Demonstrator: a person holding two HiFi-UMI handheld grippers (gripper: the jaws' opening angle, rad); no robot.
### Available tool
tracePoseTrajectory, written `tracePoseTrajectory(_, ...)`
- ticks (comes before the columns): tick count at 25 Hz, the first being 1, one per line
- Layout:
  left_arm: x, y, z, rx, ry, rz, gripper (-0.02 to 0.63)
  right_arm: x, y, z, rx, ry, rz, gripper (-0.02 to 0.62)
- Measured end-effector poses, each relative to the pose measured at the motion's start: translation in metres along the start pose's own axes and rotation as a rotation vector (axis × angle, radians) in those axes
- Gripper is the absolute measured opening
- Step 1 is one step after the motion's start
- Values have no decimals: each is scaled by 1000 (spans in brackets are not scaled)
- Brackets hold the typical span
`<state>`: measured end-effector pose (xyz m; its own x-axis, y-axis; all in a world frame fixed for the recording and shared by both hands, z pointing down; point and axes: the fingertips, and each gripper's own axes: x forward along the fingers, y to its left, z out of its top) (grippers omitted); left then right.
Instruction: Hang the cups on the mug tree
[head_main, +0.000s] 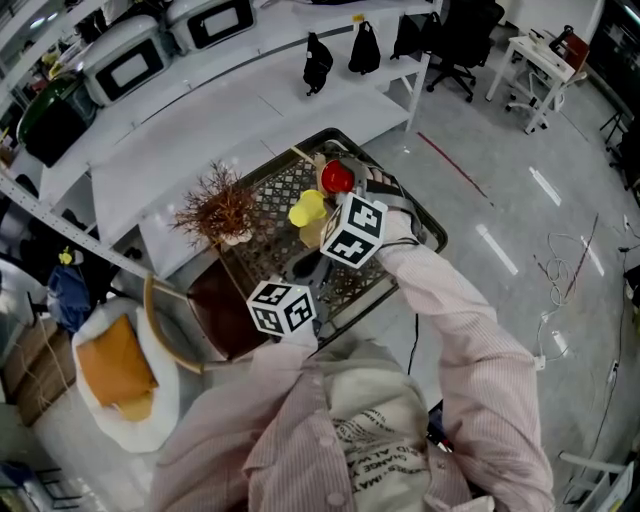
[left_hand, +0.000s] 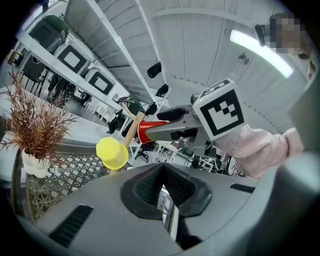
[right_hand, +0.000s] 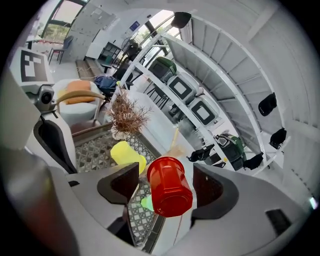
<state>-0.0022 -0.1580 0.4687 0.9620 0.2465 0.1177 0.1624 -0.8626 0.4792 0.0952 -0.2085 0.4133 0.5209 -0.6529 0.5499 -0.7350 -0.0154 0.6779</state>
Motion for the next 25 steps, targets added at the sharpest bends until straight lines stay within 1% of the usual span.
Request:
tracePoseTrajectory(8,2,-6,-3,13,17,-21,-2,-18,-5,1,114,-64,-28,299)
tracePoseTrajectory(13,3,-13,-9,22,34,-40,-2,-36,-11,-6,182,-94,-80,299)
tracePoseTrajectory(16,6,-20,-12,28,44,-55,-2,-50,-17,-12,227,-129,-117,299)
tracePoseTrajectory(19,9,-25,-16,32,54,-71,-2,-62,-22,-21,296,-157,-141,299)
tracePoseTrajectory(22,12,-29,-19,37,63,-86,-2,-69,-23,-34,389,-170,-136,298)
tracePoseTrajectory(25,17,-35,-21,41,75,-100,-2,-74,-24,-50,457,-167,-131,298)
